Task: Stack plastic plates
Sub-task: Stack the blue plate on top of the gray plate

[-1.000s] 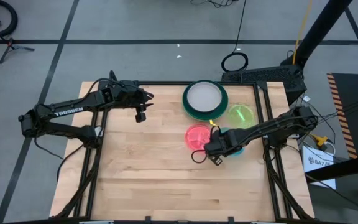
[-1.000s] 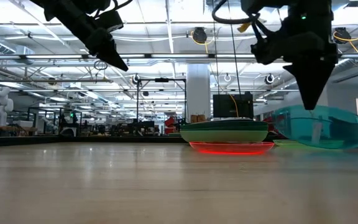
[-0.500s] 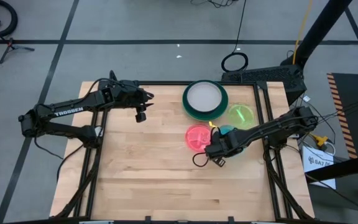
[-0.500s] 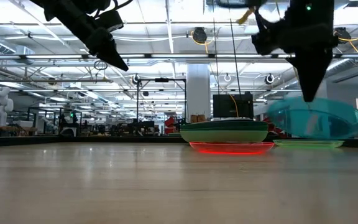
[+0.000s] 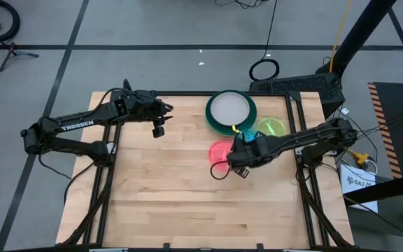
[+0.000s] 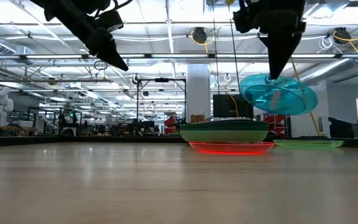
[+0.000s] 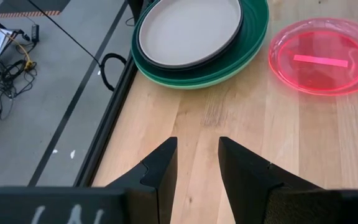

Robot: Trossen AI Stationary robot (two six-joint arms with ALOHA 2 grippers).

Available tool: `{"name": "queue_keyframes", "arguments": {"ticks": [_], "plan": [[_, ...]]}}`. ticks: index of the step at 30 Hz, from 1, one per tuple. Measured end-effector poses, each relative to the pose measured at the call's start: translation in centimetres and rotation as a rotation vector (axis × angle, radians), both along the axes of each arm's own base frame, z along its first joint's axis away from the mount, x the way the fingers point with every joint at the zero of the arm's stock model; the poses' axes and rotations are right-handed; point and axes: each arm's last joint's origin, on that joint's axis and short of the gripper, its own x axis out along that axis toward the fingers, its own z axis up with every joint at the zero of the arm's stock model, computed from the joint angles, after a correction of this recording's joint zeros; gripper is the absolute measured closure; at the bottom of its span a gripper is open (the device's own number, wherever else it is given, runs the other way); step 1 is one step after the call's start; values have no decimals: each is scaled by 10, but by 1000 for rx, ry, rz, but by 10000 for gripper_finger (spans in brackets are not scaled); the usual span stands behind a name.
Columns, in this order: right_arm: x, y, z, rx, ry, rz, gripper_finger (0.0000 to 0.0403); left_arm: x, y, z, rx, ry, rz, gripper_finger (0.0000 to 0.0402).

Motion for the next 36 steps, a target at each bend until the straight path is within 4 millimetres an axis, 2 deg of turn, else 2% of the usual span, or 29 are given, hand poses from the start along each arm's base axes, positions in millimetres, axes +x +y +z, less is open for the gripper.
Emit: {"name": "queue_keyframes", "arguments": {"ticks": [9, 16, 20, 26, 31, 36], "plan": [[15, -42, 3, -192, 16, 213, 403, 0, 0, 0, 2, 1, -2, 277], [26, -82, 5, -236, 54, 429, 403, 0, 0, -1, -1, 9, -2, 277], [23, -106, 5, -238, 99, 450, 403, 0, 0, -1, 0, 9, -3, 277], [22, -137, 6, -196, 46, 471, 403, 0, 0, -1, 1, 8, -3, 277], [25, -159, 5, -193, -24, 468, 403, 0, 0, -1, 8, 11, -9, 277], [26, -175, -5, -153, -20, 476, 403, 0, 0, 0, 10, 6, -8, 277]]}}
